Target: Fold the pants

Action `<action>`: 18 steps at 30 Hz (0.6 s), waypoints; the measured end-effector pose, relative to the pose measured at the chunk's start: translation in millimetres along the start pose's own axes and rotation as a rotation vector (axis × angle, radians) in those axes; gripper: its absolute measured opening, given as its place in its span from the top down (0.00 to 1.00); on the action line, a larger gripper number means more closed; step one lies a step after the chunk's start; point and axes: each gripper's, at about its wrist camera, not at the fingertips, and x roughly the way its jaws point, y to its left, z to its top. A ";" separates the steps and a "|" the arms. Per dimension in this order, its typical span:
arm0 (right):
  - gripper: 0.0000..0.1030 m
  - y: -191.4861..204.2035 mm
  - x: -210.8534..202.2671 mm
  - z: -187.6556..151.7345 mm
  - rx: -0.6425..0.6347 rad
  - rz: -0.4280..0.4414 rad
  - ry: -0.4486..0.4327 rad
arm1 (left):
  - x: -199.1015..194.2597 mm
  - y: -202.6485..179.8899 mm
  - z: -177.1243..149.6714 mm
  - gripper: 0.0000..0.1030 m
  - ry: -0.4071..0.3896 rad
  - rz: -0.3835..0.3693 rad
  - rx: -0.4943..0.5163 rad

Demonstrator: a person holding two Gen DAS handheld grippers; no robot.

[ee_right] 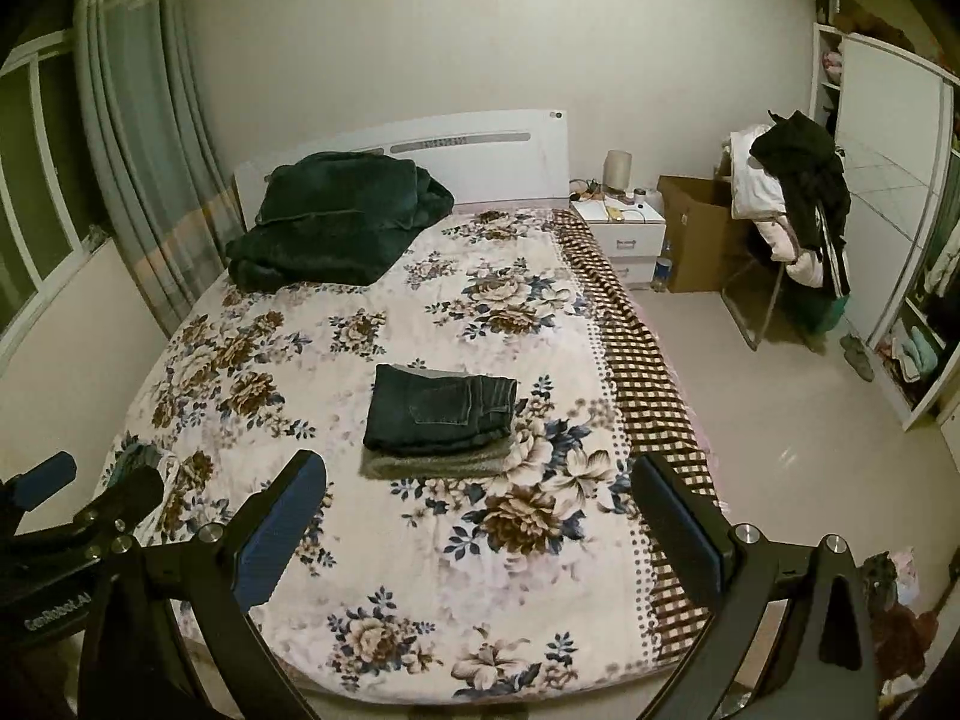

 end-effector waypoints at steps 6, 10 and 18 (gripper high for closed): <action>0.00 -3.5 -2.1 1.1 -0.007 0.004 0.002 | -4.0 -2.1 -0.7 0.00 -0.001 0.004 -0.004; 0.00 -3.6 -4.1 2.1 -0.010 0.000 -0.001 | -6.6 -5.7 0.7 0.00 -0.010 0.003 -0.001; 0.00 -10.2 -9.0 -0.5 -0.015 -0.001 0.004 | -8.3 -8.0 1.9 0.00 -0.012 0.003 -0.005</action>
